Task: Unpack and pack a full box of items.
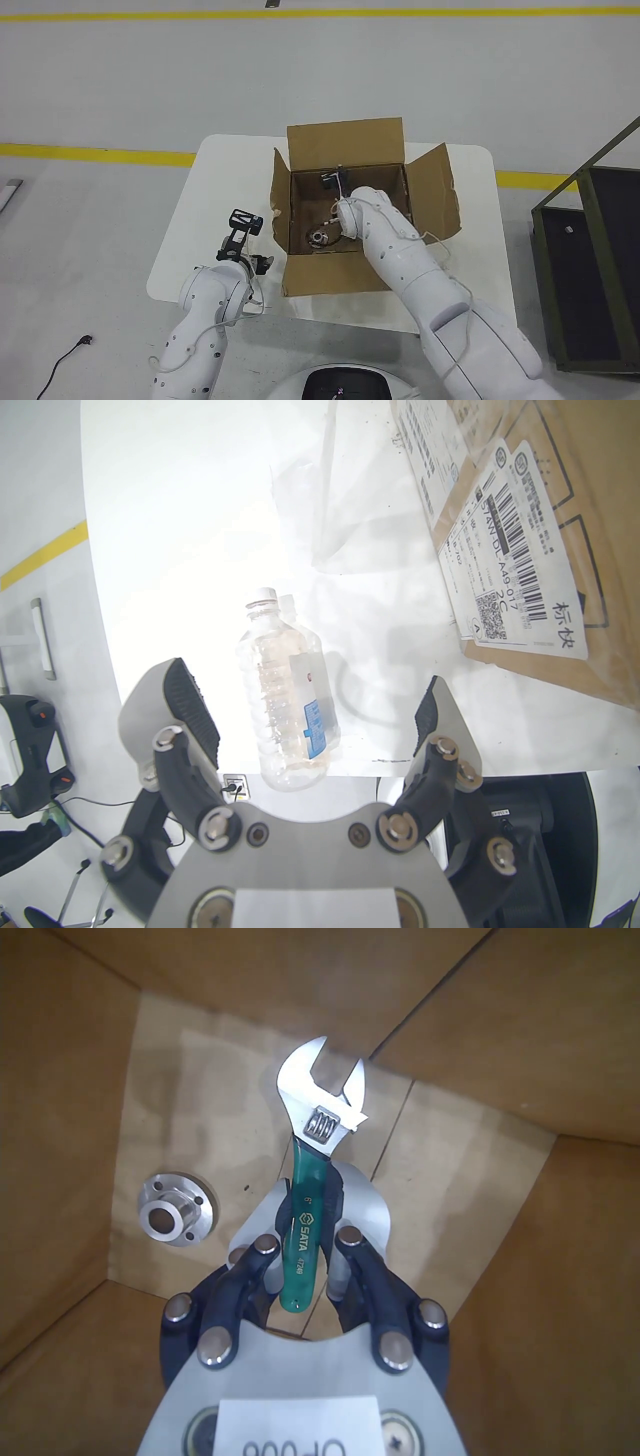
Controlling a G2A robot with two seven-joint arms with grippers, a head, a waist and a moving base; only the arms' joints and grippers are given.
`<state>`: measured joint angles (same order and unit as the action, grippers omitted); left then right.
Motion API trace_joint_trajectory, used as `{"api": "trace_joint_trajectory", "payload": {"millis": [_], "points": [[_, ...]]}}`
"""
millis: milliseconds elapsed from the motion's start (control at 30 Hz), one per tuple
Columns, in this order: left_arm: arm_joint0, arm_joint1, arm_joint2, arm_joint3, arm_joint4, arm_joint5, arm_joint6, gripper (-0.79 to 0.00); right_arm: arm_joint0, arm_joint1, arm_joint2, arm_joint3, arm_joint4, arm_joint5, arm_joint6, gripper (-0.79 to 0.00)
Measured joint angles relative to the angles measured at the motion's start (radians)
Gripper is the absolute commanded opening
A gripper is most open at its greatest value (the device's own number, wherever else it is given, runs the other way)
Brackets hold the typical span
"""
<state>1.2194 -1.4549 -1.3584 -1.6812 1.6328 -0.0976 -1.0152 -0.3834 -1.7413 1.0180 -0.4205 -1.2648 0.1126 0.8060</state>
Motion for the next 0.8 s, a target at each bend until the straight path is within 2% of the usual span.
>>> {"api": "trace_joint_trajectory", "payload": {"millis": [133, 233, 467, 567, 800], "points": [[0.0, 0.0, 0.0, 0.0, 0.0, 0.0, 0.0, 0.0, -0.024, 0.033, 0.04, -0.109, -0.013, -0.019, 0.047, -0.785], [0.0, 0.0, 0.0, 0.0, 0.0, 0.0, 0.0, 0.0, -0.073, 0.066, 0.084, -0.25, -0.038, -0.029, 0.11, -0.785], [0.0, 0.0, 0.0, 0.0, 0.0, 0.0, 0.0, 0.0, -0.309, 0.14, 0.202, -0.732, -0.159, -0.074, 0.309, -0.785], [0.0, 0.0, 0.0, 0.0, 0.0, 0.0, 0.0, 0.0, -0.382, 0.153, 0.227, -0.861, -0.183, -0.091, 0.355, -0.785], [0.0, 0.0, 0.0, 0.0, 0.0, 0.0, 0.0, 0.0, -0.445, 0.165, 0.252, -0.974, -0.179, -0.116, 0.362, -0.785]]}}
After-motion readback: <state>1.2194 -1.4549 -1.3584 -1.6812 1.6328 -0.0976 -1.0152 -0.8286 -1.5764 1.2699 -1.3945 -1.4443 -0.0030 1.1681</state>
